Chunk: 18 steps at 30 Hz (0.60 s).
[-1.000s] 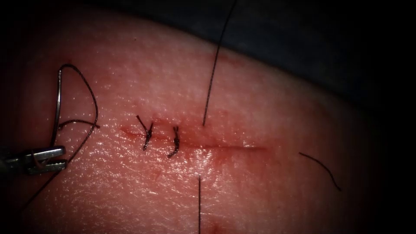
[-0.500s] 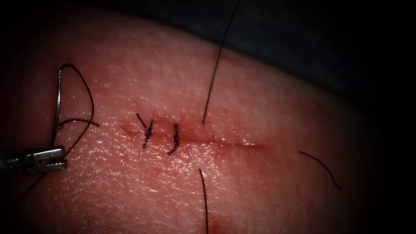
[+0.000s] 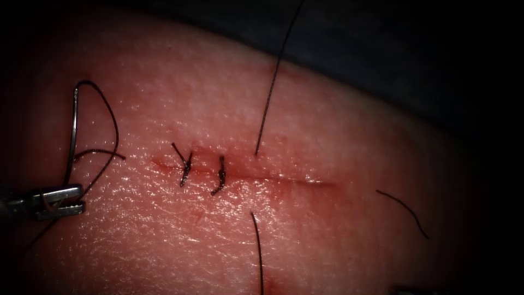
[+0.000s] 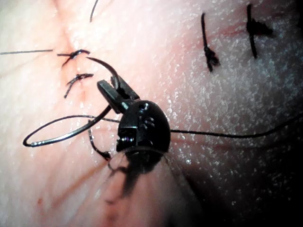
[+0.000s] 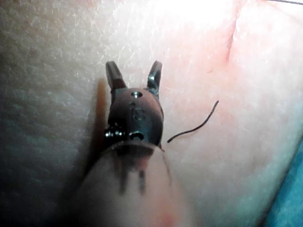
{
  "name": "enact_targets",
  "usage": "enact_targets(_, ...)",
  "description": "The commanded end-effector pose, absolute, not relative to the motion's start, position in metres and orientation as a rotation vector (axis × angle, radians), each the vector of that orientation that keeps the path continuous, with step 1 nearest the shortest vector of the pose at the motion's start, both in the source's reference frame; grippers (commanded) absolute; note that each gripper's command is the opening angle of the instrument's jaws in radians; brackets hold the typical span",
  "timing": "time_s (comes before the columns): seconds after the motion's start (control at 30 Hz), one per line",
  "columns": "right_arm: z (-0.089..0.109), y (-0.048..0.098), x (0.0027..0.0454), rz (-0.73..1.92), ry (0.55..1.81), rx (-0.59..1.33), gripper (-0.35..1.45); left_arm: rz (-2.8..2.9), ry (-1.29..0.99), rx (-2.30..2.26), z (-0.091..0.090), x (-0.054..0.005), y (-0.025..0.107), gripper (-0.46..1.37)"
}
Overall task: Wound Closure
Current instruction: Repeatably pull the suture through the incision with the right tool
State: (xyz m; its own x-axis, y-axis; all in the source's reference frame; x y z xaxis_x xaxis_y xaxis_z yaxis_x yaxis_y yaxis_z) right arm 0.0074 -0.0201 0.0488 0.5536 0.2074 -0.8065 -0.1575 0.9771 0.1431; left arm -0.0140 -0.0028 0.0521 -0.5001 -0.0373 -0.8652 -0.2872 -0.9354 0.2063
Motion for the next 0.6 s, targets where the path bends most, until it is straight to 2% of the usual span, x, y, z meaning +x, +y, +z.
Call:
enact_targets(0.03,0.0495,-0.0190,0.0078,0.225,0.948,0.055,1.25,2.557,0.485,-1.486,0.0521,-0.0140,-0.0028,-0.35)
enact_targets(0.6,0.0541,-0.0129,0.0133,0.260,0.959,0.059,1.17,2.558,0.485,-1.487,0.0522,-0.0140,-0.0028,-0.35)
